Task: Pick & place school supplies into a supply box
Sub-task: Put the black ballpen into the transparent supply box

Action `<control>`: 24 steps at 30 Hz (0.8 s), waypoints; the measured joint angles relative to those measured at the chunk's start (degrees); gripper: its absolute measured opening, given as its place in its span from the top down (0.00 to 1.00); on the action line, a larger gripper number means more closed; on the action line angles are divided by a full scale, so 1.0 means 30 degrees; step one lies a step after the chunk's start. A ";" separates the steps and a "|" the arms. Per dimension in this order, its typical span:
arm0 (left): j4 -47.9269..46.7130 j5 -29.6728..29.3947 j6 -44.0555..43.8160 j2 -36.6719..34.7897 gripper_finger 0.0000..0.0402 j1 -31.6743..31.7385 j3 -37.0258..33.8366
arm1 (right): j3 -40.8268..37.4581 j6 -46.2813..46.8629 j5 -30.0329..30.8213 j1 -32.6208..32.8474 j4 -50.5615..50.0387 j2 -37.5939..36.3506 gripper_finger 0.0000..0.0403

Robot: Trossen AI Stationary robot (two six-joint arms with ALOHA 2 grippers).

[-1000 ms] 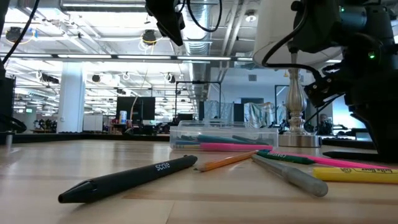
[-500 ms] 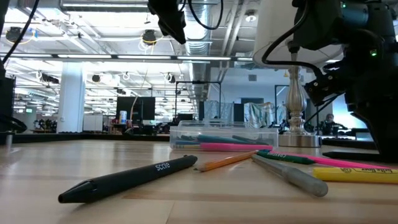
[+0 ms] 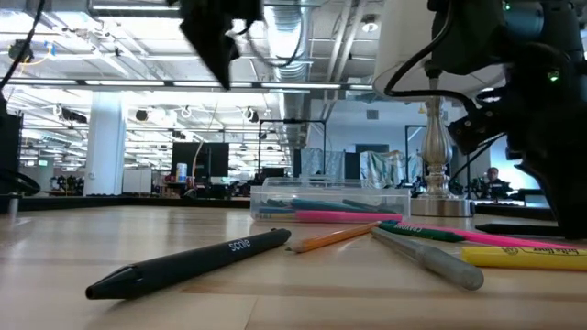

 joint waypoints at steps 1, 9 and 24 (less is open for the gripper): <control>0.0693 -0.0029 -0.0443 -0.0593 0.69 0.0011 -0.1038 | 0.0207 -0.0197 0.0133 -0.0019 -0.0259 0.0019 0.97; 0.7125 -0.0306 -0.5291 -0.6763 0.69 -0.0083 -1.0104 | 0.2220 -0.2883 0.0288 -0.1149 -0.1471 -0.0036 0.98; 1.1650 -0.4534 -0.9313 -1.2761 0.69 -0.3448 -1.5333 | 0.7472 -1.0702 0.1577 -0.6916 -0.0501 0.0041 0.98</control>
